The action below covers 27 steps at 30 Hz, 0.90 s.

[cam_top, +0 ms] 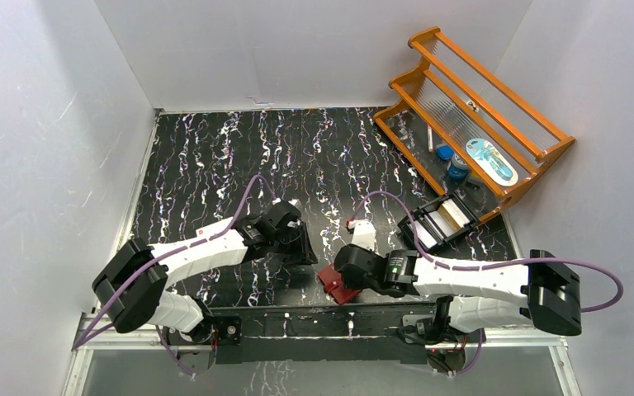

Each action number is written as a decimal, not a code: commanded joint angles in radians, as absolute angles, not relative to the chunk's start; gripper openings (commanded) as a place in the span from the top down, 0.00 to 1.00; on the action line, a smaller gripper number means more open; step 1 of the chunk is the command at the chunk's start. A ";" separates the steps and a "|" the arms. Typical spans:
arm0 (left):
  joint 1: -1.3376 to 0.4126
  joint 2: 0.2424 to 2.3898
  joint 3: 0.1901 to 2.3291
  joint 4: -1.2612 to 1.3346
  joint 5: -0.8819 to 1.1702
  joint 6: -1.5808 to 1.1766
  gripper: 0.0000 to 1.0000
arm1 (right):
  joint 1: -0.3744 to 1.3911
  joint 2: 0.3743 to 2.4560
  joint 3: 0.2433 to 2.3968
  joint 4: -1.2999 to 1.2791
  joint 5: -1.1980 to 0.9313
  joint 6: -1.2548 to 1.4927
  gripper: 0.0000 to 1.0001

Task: Put the credit cards into the card holder
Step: Adjust the card holder at the center of the board.

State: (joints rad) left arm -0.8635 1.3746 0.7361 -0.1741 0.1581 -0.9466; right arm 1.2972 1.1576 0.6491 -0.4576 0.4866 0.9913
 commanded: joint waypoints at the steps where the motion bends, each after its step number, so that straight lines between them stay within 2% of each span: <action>1: -0.877 1.364 0.709 -0.144 0.176 -0.959 0.77 | 1.296 1.181 0.729 -0.514 0.438 0.938 0.65; 9: -0.925 1.452 0.713 -0.065 0.200 -0.984 0.81 | 1.278 1.280 0.787 -0.519 0.402 0.954 0.64; 21: -0.961 1.552 0.724 -0.032 0.190 -1.000 0.80 | 1.161 1.241 0.655 -0.307 0.194 0.899 0.63; 27: -0.960 1.612 0.765 -0.049 0.174 -0.972 0.85 | 1.135 1.224 0.620 -0.276 0.168 0.897 0.64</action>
